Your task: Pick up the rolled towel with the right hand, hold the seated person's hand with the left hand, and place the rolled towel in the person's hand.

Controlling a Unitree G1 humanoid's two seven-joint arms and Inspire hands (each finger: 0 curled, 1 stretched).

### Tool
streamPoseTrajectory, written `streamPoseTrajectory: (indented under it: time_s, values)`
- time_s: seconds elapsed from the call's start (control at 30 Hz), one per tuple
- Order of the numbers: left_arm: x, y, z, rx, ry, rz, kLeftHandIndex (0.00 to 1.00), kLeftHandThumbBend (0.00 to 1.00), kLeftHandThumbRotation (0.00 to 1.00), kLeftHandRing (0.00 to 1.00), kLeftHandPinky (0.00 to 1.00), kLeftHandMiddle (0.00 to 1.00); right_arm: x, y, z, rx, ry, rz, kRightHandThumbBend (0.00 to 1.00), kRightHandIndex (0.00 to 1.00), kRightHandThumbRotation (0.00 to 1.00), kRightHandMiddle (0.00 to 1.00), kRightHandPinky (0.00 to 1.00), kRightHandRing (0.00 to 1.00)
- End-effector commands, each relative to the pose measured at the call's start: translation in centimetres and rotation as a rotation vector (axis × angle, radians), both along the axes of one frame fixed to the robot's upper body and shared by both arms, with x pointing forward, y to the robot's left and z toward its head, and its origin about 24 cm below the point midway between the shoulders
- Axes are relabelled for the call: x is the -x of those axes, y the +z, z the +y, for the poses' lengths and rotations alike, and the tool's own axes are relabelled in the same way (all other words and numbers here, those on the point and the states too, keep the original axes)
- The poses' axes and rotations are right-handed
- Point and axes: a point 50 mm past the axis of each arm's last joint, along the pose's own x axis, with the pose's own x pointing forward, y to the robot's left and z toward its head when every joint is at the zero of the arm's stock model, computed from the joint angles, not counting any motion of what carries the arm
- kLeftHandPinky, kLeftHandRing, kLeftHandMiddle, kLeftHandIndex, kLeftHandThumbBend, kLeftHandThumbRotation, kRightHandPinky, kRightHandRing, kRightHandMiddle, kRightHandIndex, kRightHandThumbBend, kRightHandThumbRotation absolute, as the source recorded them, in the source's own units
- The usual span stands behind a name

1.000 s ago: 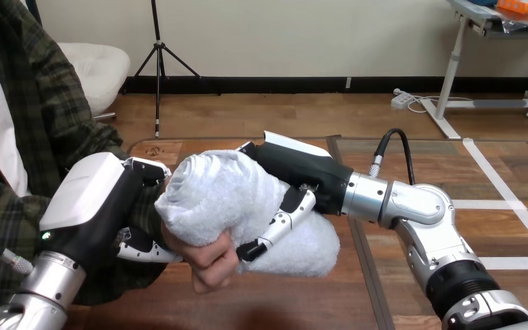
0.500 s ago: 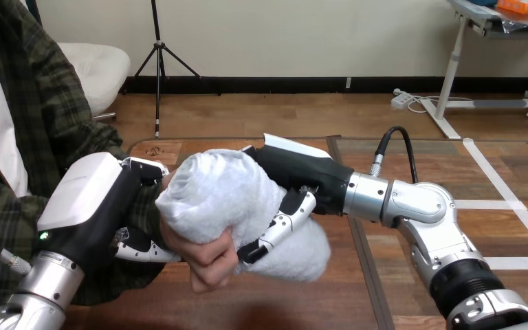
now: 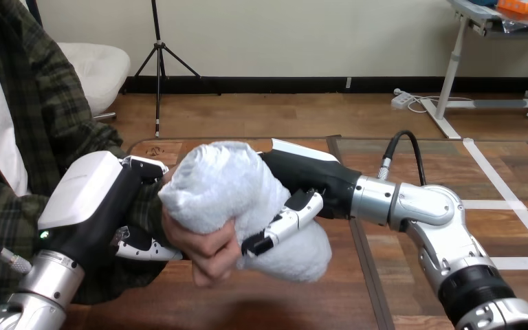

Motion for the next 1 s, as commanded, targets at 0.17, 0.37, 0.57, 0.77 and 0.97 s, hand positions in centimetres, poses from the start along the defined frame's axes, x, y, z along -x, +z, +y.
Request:
streamPoseTrajectory:
  time_s: [0.17,0.37,0.57,0.77,0.97]
  values:
    - [-0.3,0.7,-1.9,0.08,-0.083,-0.045,0.35,0.92,0.0,0.27,0.22,0.35,-0.5,3.1,-0.5,-0.091,-0.04,-0.1,1.0,1.0,0.43,1.0,1.0,1.0]
    - [-0.3,0.6,-1.8,0.082,-0.085,-0.043,0.35,0.92,0.0,0.27,0.22,0.35,-0.6,3.4,-1.1,-0.115,-0.049,-0.095,1.0,1.0,0.43,1.0,1.0,1.0]
    - [-0.3,0.6,-1.8,0.081,-0.086,-0.043,0.35,0.92,0.0,0.27,0.22,0.35,-0.5,3.7,-1.8,-0.133,-0.062,-0.095,1.0,1.0,0.42,1.0,1.0,1.0]
    - [-0.3,0.6,-1.8,0.085,-0.088,-0.043,0.35,0.92,0.0,0.27,0.22,0.35,-0.4,3.9,-2.5,-0.139,-0.076,-0.102,1.0,1.0,0.42,1.0,1.0,1.0]
    - [-0.4,0.6,-1.8,0.081,-0.084,-0.038,0.36,0.92,0.0,0.27,0.22,0.35,-0.3,4.1,-3.2,-0.14,-0.098,-0.121,1.0,1.0,0.44,1.0,1.0,1.0]
